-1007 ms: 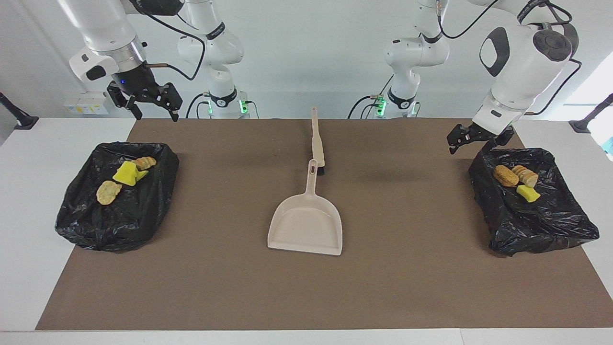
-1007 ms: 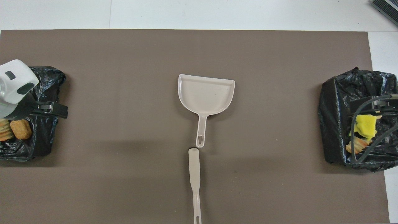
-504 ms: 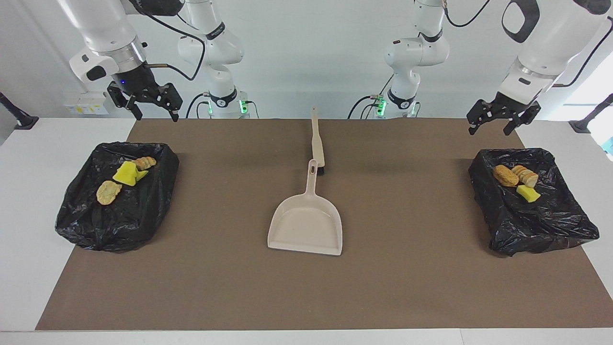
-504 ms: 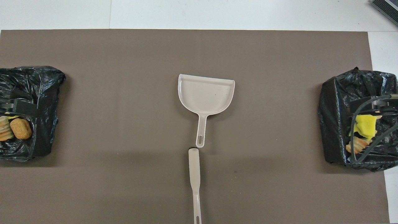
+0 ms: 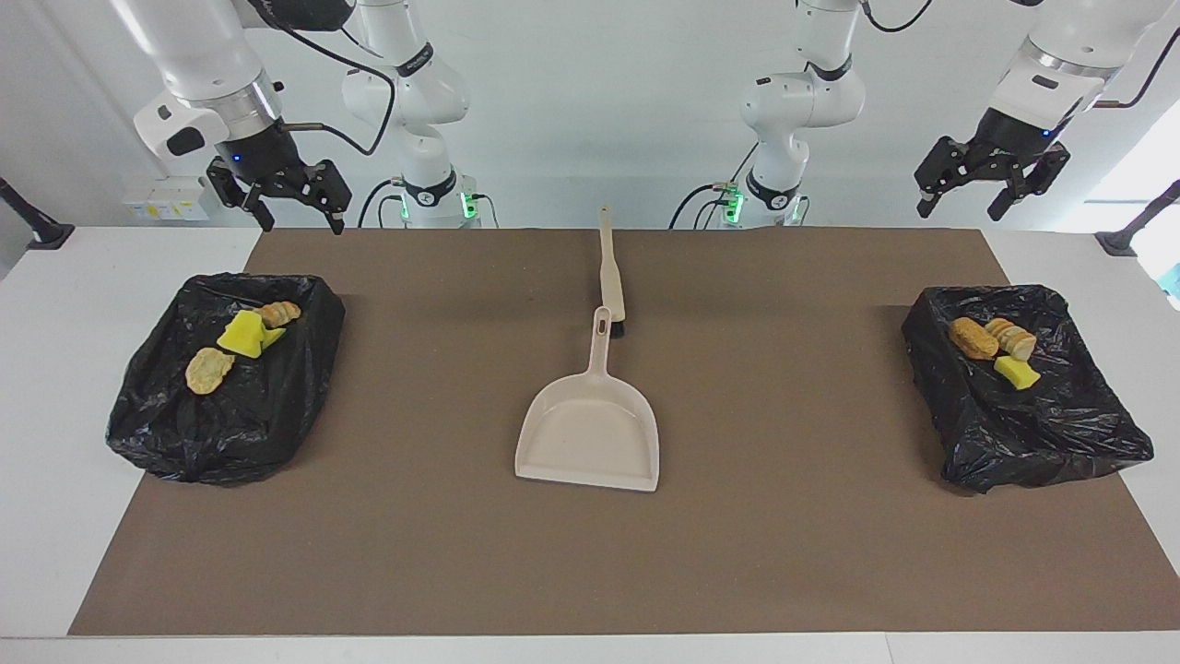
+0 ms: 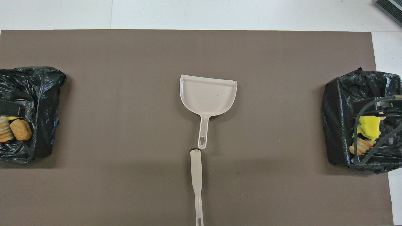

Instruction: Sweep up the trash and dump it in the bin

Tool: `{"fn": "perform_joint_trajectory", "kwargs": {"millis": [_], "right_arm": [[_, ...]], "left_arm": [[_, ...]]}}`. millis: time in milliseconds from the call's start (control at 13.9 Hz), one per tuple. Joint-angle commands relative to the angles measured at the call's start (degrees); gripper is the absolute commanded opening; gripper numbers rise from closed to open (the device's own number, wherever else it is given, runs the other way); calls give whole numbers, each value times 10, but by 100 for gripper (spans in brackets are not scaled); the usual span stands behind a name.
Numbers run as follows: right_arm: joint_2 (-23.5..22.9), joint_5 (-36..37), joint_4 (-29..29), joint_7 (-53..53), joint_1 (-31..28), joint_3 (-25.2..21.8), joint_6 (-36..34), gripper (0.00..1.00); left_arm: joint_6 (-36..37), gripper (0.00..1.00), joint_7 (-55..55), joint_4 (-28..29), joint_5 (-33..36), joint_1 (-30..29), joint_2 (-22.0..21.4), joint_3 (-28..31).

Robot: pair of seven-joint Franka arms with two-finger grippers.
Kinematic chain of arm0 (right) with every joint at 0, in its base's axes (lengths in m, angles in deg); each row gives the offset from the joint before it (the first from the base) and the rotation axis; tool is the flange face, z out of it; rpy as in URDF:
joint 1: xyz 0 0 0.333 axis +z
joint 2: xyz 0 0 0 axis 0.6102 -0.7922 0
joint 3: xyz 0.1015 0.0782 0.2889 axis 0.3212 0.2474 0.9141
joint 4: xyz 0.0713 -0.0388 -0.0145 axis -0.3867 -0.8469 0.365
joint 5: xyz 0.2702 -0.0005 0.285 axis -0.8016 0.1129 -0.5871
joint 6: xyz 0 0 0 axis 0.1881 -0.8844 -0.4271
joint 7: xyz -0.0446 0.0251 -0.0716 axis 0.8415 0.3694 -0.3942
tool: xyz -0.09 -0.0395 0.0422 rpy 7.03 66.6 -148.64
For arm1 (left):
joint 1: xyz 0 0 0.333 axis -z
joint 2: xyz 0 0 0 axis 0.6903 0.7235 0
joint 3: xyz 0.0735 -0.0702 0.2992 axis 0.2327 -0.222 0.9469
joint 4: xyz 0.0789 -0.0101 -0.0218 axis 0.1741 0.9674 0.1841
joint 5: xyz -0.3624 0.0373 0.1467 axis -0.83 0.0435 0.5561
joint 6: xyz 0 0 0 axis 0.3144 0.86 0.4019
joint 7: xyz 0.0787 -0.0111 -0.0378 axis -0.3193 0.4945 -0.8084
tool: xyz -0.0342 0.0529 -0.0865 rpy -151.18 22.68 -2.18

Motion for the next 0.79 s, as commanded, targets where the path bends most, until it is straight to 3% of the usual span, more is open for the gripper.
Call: {"fn": "perform_joint_trajectory", "kwargs": {"millis": [0,720], "right_arm": [[13,-7,-14,-12,-3,3,0,100],[14,-7,-15,-11,-3,3,-2,100]], "left_arm": [[13,100,0,7,-10,-5,-11,-3],[16,100,-9,12,-10,-1,-14,-4]]}}
